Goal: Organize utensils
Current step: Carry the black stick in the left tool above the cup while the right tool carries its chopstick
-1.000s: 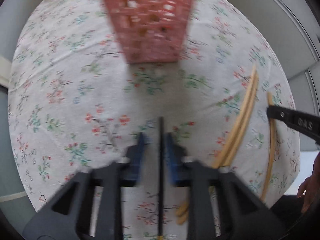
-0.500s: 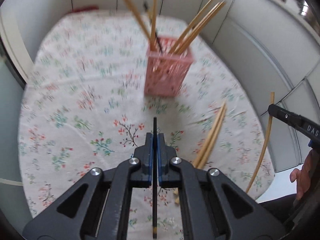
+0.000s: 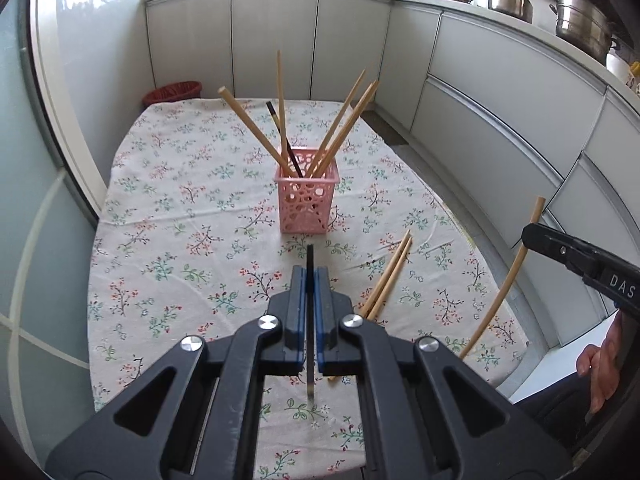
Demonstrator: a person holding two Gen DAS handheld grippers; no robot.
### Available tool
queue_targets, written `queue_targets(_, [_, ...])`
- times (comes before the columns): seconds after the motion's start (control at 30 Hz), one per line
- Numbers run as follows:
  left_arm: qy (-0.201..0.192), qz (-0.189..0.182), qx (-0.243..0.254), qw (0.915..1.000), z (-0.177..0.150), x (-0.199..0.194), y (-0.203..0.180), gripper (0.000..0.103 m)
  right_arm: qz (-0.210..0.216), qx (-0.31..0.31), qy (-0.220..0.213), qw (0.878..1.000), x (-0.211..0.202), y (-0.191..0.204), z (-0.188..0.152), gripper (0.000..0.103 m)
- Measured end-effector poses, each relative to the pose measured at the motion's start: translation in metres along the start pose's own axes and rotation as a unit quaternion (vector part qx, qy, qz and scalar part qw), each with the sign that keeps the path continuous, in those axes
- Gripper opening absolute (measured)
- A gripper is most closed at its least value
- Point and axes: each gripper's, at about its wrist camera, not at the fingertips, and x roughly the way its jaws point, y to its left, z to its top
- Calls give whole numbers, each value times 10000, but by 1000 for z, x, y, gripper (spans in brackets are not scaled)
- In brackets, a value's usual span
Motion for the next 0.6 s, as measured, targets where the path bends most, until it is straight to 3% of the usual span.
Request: queue_targets(0.6, [-434, 80, 57, 9990, 21, -35, -4, 5, 31, -242, -544, 9982, -43, 23, 38, 7])
